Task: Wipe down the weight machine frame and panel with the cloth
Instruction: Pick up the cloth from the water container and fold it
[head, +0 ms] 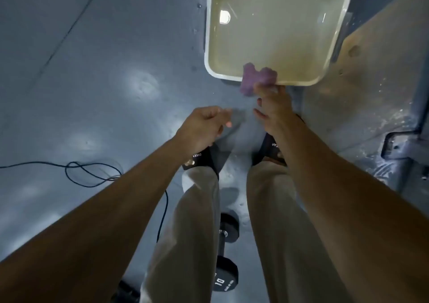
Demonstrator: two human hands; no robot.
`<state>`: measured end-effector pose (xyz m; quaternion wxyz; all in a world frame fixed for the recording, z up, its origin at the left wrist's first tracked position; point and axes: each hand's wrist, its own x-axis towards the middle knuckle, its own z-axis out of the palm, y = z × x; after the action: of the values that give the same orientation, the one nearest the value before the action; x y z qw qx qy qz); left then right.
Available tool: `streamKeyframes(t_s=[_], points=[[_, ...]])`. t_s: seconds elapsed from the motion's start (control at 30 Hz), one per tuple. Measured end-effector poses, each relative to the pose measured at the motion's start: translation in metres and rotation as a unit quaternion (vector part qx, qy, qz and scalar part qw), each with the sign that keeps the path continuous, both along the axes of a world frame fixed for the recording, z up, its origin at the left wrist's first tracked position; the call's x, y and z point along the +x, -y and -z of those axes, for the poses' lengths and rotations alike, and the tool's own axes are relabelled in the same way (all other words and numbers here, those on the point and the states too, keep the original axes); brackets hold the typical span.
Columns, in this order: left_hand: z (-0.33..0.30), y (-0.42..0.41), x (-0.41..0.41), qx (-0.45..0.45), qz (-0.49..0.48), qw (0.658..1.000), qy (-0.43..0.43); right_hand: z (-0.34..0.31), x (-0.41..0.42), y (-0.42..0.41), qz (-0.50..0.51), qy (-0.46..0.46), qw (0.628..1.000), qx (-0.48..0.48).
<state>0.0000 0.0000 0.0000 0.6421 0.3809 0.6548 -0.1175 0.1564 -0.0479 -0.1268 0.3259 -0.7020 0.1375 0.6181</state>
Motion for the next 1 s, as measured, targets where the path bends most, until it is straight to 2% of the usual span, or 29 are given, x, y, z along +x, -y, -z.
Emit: streamKeyframes(t_s=[0.1,0.27,0.4,0.63,0.77,0.87,0.93,1.0], points=[[0.003,-0.001,-0.007,0.006,0.019,1.000,-0.008,0.000,-0.002,0.001,-0.021,0.068,0.997,0.016],[-0.007,-0.006,-0.016,-0.012,0.007,1.000,-0.016,-0.014,0.000,0.014,-0.008,0.086,0.995,0.051],[-0.048,-0.010,-0.016,-0.013,0.003,1.000,-0.022,-0.061,0.005,0.023,-0.034,0.085,0.993,0.074],[-0.177,-0.023,0.006,-0.012,-0.009,1.000,-0.005,-0.249,0.009,0.027,-0.097,0.094,0.984,0.111],[-0.271,-0.024,0.030,-0.066,-0.049,0.993,0.082,-0.376,0.010,0.025,-0.123,0.121,0.963,0.208],[-0.343,-0.026,0.041,-0.002,-0.086,0.984,0.155,-0.458,0.008,0.036,-0.127,0.130,0.956,0.230],[-0.389,-0.026,0.043,0.047,-0.061,0.978,0.193,-0.506,0.003,0.048,-0.107,0.143,0.958,0.224],[-0.438,-0.025,0.047,0.078,-0.013,0.969,0.232,-0.555,-0.002,0.053,-0.043,0.131,0.960,0.242]])
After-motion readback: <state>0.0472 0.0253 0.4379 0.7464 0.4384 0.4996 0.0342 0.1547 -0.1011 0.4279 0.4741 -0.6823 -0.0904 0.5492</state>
